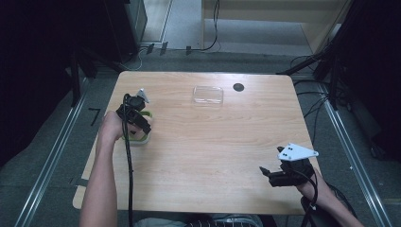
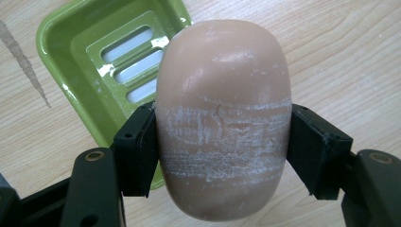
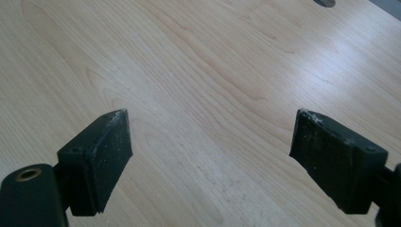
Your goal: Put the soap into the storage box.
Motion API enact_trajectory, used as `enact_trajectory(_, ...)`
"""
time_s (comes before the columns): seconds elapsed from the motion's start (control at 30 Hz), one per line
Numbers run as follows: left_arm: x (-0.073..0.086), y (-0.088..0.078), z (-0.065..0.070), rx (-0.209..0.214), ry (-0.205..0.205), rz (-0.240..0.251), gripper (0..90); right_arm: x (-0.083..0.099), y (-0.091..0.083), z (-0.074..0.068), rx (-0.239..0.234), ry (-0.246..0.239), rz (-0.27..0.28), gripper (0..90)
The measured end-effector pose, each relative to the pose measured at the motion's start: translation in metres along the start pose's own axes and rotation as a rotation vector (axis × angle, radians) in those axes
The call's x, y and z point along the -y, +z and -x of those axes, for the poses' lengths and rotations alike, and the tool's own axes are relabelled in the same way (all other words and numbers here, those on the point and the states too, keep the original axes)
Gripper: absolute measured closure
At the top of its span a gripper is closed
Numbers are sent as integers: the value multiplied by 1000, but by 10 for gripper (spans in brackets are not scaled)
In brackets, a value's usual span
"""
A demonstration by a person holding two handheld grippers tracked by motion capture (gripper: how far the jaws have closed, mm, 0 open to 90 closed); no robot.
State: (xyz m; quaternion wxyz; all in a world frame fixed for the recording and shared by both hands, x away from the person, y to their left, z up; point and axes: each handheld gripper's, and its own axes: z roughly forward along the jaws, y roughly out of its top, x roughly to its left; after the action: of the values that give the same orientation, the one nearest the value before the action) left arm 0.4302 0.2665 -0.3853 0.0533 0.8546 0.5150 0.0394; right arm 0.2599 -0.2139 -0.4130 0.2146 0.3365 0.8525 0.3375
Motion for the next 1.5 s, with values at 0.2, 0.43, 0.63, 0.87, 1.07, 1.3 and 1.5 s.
enact_trajectory(0.2,0,3,-2,-6,-22,11,337,0,0,0,-1,0,0,134)
enact_trajectory(0.43,0,5,-5,-2,-33,23,337,0,0,0,0,0,0,134)
enact_trajectory(0.63,0,6,-6,-8,-39,32,338,0,0,0,1,5,2,134)
enact_trajectory(0.87,-1,8,-7,-23,-59,54,338,0,0,0,0,6,2,134)
enact_trajectory(1.07,0,12,-12,-34,-98,77,338,0,-1,0,1,9,1,134)
enact_trajectory(1.3,2,13,-14,-38,-125,101,338,0,-1,0,1,10,2,134)
enact_trajectory(1.5,4,14,-17,-54,-157,131,338,0,-1,0,1,7,5,134)
